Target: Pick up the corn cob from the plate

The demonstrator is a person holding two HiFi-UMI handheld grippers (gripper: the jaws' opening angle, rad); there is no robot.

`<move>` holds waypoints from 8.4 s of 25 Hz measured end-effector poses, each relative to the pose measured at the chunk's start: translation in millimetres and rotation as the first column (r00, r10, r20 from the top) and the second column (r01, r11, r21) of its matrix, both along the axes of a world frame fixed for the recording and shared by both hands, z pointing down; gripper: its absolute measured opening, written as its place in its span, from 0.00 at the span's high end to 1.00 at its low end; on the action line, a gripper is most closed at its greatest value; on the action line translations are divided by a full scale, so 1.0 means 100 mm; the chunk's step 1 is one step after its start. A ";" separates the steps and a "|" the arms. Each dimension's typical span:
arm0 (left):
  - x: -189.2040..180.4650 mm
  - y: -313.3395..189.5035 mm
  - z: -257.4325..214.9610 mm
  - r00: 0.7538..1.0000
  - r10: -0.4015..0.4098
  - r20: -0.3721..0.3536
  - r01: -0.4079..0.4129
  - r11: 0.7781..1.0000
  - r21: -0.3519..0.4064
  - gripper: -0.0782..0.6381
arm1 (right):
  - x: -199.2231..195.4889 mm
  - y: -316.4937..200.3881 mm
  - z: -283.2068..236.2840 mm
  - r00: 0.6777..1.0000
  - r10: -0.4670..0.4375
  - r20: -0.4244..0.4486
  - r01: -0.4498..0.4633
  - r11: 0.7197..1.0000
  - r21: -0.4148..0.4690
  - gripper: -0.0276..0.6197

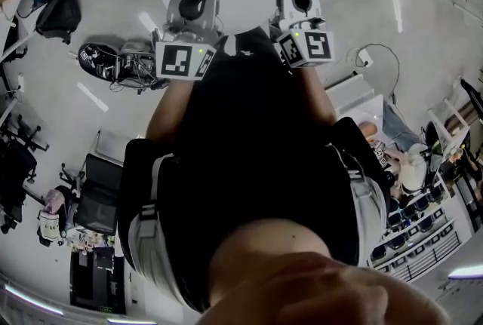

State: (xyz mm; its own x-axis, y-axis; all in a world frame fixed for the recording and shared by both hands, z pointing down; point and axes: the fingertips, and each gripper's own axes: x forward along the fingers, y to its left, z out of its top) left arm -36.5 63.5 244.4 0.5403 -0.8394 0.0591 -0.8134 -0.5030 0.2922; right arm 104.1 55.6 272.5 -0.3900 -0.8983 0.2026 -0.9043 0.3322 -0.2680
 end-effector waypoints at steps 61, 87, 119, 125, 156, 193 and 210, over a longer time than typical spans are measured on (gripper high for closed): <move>0.48 -0.91 1.47 0.998 -0.051 -0.031 0.042 0.966 -0.255 0.89 | 0.21 -0.75 2.56 0.982 -0.159 -0.099 0.103 0.899 -0.425 0.95; 0.45 -1.01 1.77 0.994 -0.087 -0.059 0.065 0.948 -0.311 0.89 | 0.10 -0.55 3.43 0.916 -0.359 -0.180 0.185 0.776 -0.603 0.59; 0.33 -0.90 2.00 0.991 -0.117 -0.062 0.088 0.932 -0.352 0.89 | -0.04 -0.55 3.94 0.822 -0.501 -0.269 0.237 0.732 -0.639 0.51; 0.32 -0.86 2.00 0.991 -0.121 -0.059 0.092 0.931 -0.353 0.89 | -0.01 -0.59 3.91 0.825 -0.491 -0.278 0.226 0.739 -0.635 0.52; 0.27 -0.51 1.94 0.990 -0.127 -0.057 0.101 0.938 -0.333 0.89 | 0.08 -0.45 3.72 0.924 -0.346 -0.161 0.179 0.766 -0.618 0.54; 0.36 -0.38 1.78 0.991 -0.112 -0.071 0.084 0.947 -0.311 0.88 | 0.14 -0.39 3.25 0.950 -0.298 -0.091 0.200 0.807 -0.556 0.55; 0.26 -0.29 1.63 0.992 -0.108 -0.070 0.085 0.957 -0.279 0.88 | 0.07 -0.32 3.05 0.948 -0.298 -0.110 0.191 0.811 -0.552 0.55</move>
